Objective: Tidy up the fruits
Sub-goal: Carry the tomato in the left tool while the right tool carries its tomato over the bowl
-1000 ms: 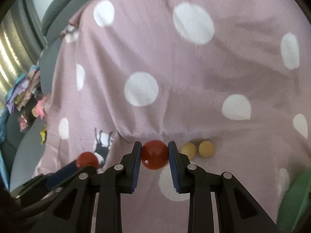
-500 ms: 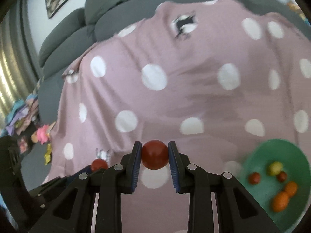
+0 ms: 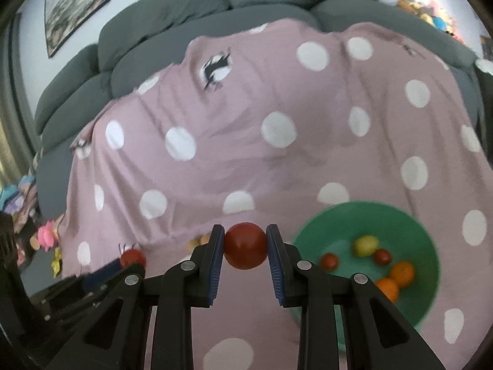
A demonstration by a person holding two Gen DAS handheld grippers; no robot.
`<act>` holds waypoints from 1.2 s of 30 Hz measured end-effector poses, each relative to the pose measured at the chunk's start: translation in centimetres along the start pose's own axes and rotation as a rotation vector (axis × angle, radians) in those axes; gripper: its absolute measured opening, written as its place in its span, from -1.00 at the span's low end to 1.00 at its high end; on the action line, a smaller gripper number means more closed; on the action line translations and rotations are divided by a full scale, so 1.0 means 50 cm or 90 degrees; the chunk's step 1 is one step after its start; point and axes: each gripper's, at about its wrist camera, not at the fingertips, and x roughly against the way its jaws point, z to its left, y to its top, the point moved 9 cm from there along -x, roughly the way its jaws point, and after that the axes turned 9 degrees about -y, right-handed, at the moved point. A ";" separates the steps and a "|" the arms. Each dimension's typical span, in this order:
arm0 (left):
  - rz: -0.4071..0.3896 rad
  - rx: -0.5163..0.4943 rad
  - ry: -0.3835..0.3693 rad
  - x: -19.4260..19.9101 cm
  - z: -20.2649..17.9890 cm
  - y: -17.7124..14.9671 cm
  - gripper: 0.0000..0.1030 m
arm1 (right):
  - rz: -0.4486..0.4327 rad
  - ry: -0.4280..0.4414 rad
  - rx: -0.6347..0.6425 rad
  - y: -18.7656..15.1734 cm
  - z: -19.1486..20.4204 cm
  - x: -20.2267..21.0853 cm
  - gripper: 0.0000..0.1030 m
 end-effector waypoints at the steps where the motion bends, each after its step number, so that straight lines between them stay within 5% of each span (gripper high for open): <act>1: 0.000 -0.004 -0.003 0.000 -0.007 -0.001 -0.48 | -0.006 -0.001 -0.003 0.005 -0.009 0.006 -0.43; 10: 0.006 -0.037 -0.038 -0.038 -0.111 -0.001 -0.48 | -0.023 -0.012 -0.061 0.020 -0.134 0.023 -0.43; 18: 0.041 -0.059 -0.075 -0.110 -0.205 -0.014 -0.48 | 0.015 -0.093 -0.138 -0.006 -0.262 0.002 -0.42; 36: 0.115 -0.105 -0.084 -0.241 -0.305 -0.044 -0.47 | 0.099 -0.163 -0.169 -0.060 -0.346 -0.055 -0.42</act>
